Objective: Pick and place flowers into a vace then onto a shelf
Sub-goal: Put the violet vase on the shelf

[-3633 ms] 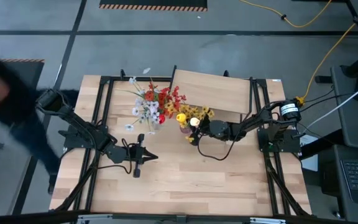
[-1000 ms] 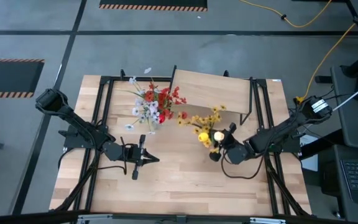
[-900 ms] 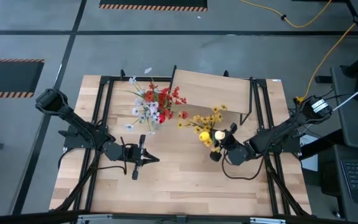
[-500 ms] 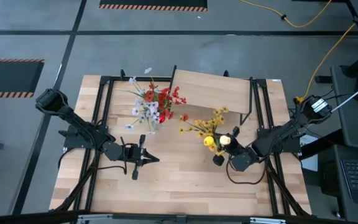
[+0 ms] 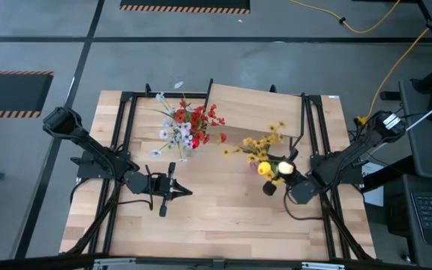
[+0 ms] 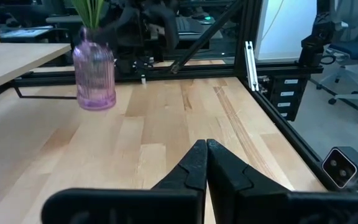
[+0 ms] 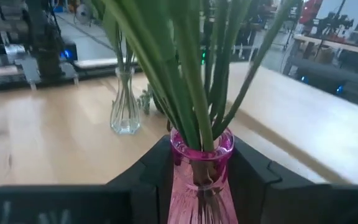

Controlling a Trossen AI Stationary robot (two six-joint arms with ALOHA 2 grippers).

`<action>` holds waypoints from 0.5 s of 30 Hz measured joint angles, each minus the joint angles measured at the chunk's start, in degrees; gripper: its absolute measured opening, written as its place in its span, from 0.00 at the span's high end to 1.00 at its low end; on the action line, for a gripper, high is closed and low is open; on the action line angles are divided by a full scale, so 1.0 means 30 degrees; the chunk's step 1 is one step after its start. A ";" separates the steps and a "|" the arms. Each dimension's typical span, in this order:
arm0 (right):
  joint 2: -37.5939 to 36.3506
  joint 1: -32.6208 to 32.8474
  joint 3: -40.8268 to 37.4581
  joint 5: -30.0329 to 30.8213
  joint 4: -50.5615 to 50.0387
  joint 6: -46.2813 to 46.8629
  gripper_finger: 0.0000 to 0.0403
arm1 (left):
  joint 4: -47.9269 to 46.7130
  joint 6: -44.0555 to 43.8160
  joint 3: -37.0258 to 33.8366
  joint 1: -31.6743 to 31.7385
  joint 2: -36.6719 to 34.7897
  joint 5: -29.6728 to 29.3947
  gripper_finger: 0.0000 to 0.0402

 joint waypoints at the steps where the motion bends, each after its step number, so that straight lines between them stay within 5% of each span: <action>1: -0.0361 0.0001 0.0001 0.0086 0.0053 -0.0294 0.72 | 0.0000 0.0000 0.0000 0.0000 0.0000 0.0014 0.99; 15: -0.3743 0.0051 0.0022 -0.0787 0.0132 -0.3552 0.72 | 0.0000 0.0044 0.0000 0.0000 0.0000 -0.0112 0.99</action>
